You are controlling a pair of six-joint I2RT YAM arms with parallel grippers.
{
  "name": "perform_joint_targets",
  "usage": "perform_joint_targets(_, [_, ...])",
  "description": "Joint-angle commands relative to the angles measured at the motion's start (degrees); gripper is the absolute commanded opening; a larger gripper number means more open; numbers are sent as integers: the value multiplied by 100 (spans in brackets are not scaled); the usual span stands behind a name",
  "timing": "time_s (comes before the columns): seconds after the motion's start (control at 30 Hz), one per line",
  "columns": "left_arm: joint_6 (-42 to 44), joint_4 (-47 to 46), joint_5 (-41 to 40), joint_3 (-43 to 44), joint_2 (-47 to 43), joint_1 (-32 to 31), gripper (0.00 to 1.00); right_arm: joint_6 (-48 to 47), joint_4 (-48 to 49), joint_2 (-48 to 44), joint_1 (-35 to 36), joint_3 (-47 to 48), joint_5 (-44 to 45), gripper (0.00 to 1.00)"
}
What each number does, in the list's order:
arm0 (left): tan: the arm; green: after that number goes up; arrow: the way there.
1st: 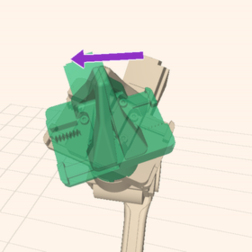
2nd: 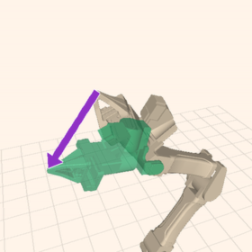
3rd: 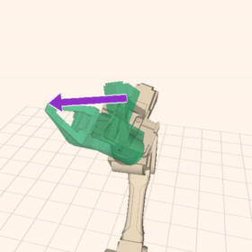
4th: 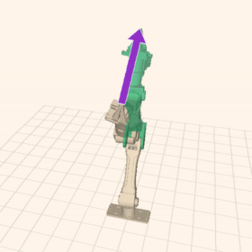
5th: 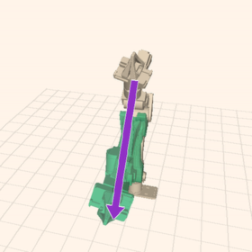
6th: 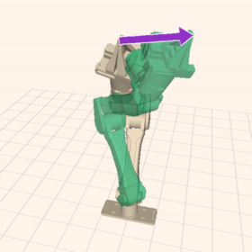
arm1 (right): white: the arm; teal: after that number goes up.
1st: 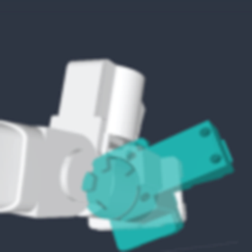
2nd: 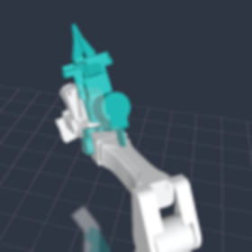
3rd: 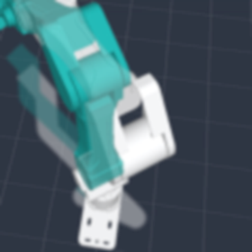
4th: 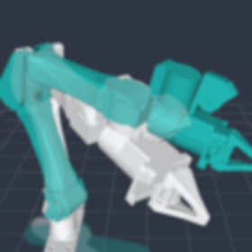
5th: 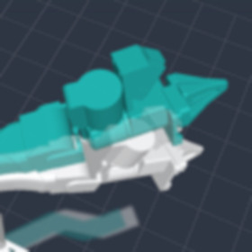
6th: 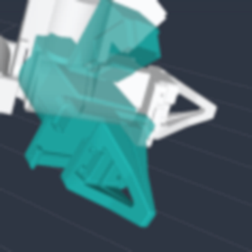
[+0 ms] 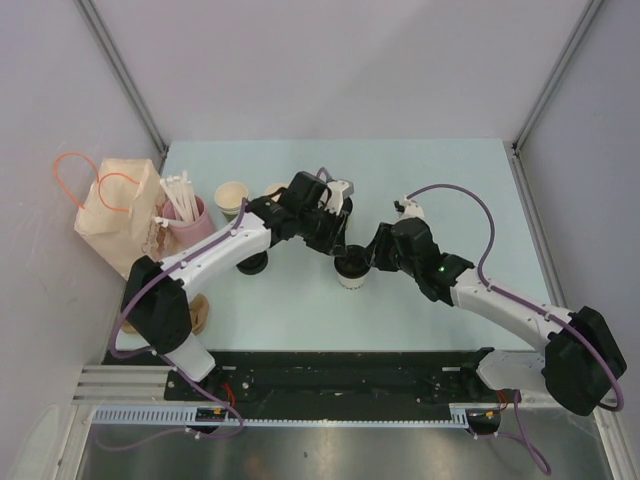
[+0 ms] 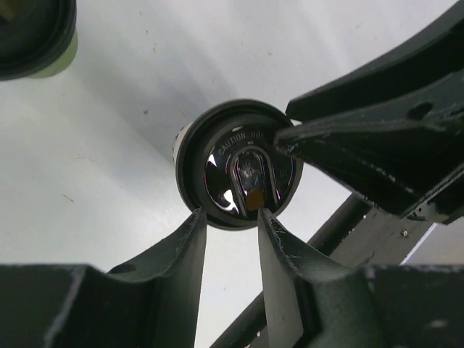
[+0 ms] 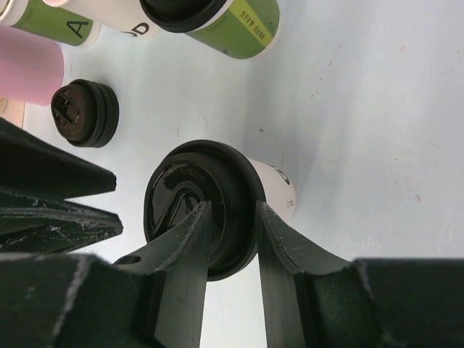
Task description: Pack the takeout coffee
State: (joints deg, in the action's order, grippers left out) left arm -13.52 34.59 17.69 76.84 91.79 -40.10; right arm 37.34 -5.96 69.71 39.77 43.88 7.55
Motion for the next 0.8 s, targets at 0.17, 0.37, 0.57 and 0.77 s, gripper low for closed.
perform_joint_targets(0.17, [-46, -225, -258, 367, 278, 72, 39, -315, 113, -168, 206, 244, 396, 34])
perform_joint_targets(0.37, [-19, -277, -249, 341, 287, 81, 38, -517, -20, -335, 329, 341, 634, 35])
perform_joint_targets(0.57, [-2, -295, -205, 297, 375, 90, 38, -561, 77, -108, 347, 358, 476, 34])
perform_joint_targets(0.77, [-10, -312, -187, 235, 428, 90, 37, -561, 173, 192, 321, 350, 274, 32])
